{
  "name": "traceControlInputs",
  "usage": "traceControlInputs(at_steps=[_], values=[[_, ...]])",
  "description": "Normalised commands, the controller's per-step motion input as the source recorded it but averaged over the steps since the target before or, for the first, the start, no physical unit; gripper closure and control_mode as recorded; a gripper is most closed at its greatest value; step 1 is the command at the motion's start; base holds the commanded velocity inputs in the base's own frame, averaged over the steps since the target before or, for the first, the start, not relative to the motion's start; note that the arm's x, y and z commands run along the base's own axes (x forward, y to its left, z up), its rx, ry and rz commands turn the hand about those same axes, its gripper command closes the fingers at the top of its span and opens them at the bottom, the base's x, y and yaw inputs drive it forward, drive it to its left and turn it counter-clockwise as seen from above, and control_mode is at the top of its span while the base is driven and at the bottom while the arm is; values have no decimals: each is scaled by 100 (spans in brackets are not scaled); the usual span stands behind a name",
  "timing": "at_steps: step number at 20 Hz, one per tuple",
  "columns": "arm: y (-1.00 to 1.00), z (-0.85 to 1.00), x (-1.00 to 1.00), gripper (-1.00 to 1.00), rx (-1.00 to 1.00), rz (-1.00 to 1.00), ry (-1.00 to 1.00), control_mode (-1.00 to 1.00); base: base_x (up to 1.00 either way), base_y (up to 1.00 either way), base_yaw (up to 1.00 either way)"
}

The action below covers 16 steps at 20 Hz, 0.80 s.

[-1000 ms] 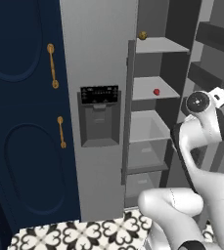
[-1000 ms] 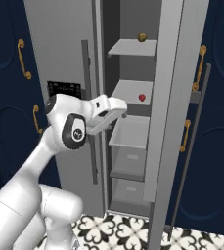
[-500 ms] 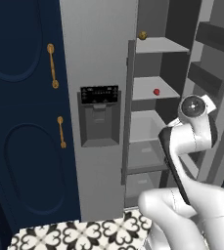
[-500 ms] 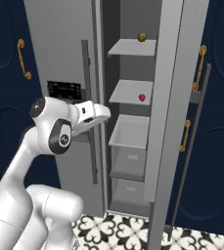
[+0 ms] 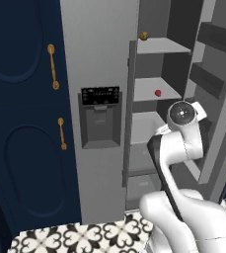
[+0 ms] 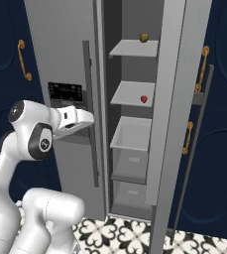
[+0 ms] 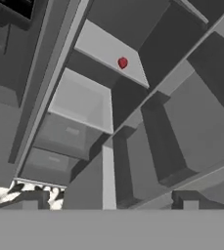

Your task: Take the strawberry from the fridge and place it on top of the pancake, located on the dining counter.

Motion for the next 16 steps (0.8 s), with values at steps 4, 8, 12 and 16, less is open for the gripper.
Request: traceControlInputs(at_steps=[4, 8, 12, 16], values=[[8, 2, -33, -100, 29, 2, 7, -100, 0, 0, 0], [0, 12, -43, -100, 30, 1, 16, -100, 0, 0, 0], [19, 1, -33, -100, 20, 1, 18, -100, 0, 0, 0], [27, -1, -47, -100, 15, -1, 3, -100, 0, 0, 0]])
